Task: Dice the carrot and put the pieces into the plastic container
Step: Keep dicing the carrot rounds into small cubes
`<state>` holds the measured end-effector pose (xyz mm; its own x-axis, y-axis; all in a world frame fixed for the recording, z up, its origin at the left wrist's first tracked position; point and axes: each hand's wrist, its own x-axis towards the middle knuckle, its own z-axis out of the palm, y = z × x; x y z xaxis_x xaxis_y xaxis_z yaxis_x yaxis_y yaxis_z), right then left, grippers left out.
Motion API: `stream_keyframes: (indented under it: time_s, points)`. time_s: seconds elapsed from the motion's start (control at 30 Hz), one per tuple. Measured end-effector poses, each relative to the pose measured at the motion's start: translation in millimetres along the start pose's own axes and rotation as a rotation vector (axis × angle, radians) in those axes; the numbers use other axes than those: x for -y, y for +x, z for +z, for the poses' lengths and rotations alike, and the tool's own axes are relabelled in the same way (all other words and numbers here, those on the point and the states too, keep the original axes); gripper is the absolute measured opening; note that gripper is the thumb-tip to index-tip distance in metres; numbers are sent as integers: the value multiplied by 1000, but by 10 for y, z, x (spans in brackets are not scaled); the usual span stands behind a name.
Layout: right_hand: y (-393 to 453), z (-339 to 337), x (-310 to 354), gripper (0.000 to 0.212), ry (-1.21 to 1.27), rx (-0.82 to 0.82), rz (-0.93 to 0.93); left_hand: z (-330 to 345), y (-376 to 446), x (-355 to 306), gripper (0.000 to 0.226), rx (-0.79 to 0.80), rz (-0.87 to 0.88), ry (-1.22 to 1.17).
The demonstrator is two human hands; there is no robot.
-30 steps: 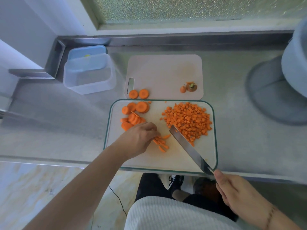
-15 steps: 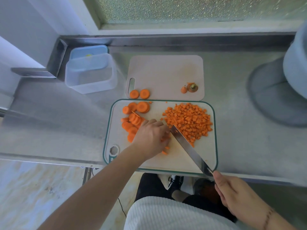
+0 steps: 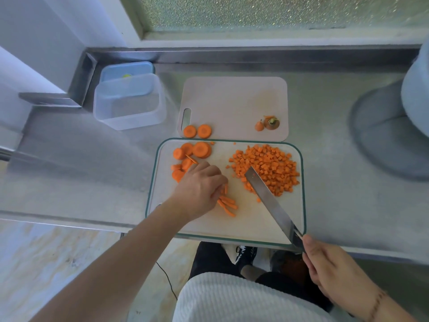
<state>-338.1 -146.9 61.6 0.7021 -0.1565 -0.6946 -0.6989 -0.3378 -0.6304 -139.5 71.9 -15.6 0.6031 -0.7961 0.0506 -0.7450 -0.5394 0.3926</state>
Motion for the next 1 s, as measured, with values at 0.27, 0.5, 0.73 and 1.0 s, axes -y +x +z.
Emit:
stream_keyframes:
  time_s: [0.27, 0.5, 0.73, 1.0]
  points:
    - [31, 24, -49, 55, -54, 6, 3, -65, -177, 162, 32, 155, 105, -36]
    - [57, 29, -82, 56, -69, 19, 20, -8, -131, 66, 34, 106, 87, -181]
    - [56, 30, -80, 59, -71, 24, 13, -26, -167, 51, 39, 187, 126, -231]
    - [54, 57, -72, 57, -69, 24, 2, 25, -187, 98, 11, 167, 164, -233]
